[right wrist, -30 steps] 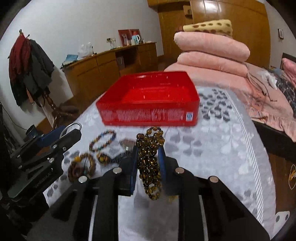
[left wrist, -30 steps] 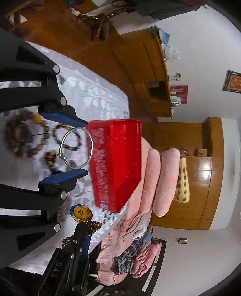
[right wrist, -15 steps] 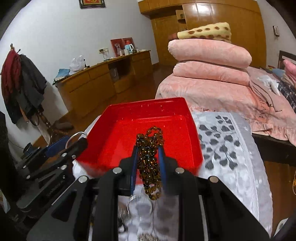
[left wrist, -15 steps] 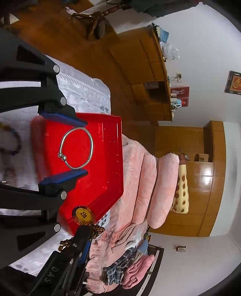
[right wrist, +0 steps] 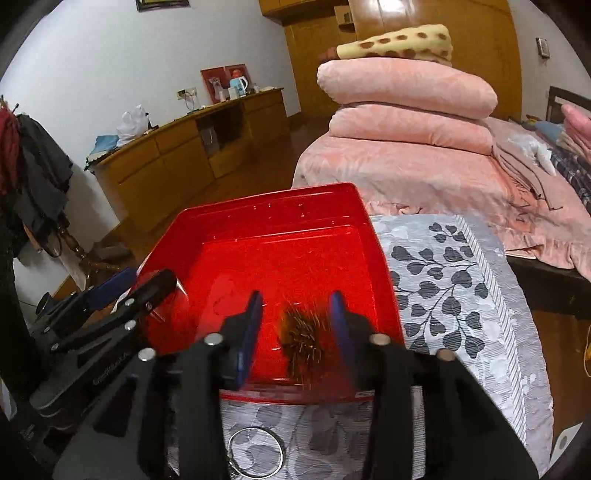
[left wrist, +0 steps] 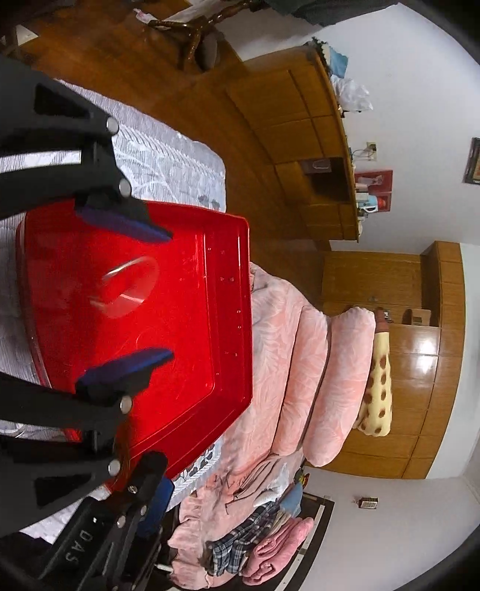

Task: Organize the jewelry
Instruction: 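Carry bangle with left tool into the red tin while right tool drops the bead strand there, then withdraw both open tools from the red tin back over the jewelry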

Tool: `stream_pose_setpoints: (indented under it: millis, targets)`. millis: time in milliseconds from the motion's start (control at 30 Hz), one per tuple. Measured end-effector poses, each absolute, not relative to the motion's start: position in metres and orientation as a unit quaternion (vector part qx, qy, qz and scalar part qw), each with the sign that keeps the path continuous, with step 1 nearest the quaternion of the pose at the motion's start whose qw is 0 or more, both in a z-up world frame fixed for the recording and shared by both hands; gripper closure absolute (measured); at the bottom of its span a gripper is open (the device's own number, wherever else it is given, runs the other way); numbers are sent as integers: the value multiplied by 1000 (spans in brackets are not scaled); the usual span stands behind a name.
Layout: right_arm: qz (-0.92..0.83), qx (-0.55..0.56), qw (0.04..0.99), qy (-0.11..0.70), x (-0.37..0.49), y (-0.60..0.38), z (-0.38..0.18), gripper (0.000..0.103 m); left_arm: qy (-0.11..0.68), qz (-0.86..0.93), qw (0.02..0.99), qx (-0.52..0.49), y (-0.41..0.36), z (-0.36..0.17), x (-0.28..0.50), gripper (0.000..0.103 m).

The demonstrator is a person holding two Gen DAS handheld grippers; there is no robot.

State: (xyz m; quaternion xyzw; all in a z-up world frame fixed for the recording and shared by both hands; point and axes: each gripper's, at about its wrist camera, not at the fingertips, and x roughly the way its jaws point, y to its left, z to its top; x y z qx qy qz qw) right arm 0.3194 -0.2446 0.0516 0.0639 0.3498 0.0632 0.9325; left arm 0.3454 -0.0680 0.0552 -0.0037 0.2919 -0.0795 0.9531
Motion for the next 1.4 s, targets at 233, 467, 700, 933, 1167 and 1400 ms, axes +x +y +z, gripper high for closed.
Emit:
stream_pose_setpoints:
  millis: [233, 467, 700, 933, 1167, 1400]
  targets:
    - [62, 73, 937, 335, 306, -251, 59, 62, 273, -77, 959, -9, -58, 73, 327, 37]
    - [57, 52, 943, 325, 260, -250, 57, 47, 264, -70, 962, 5, -38, 78, 284, 22]
    - [46, 43, 941, 332, 208, -251, 40, 43, 269, -55, 962, 6, -18, 61, 225, 17]
    - [43, 36, 933, 356, 168, -249, 18, 43, 299, -55, 952, 16, -14, 37, 184, 17]
    - [38, 39, 924, 378, 148, -252, -2, 43, 329, -54, 943, 13, -11, 13, 158, 17]
    - [37, 34, 921, 387, 138, -251, -8, 43, 348, -69, 935, 2, -5, 4, 148, 18]
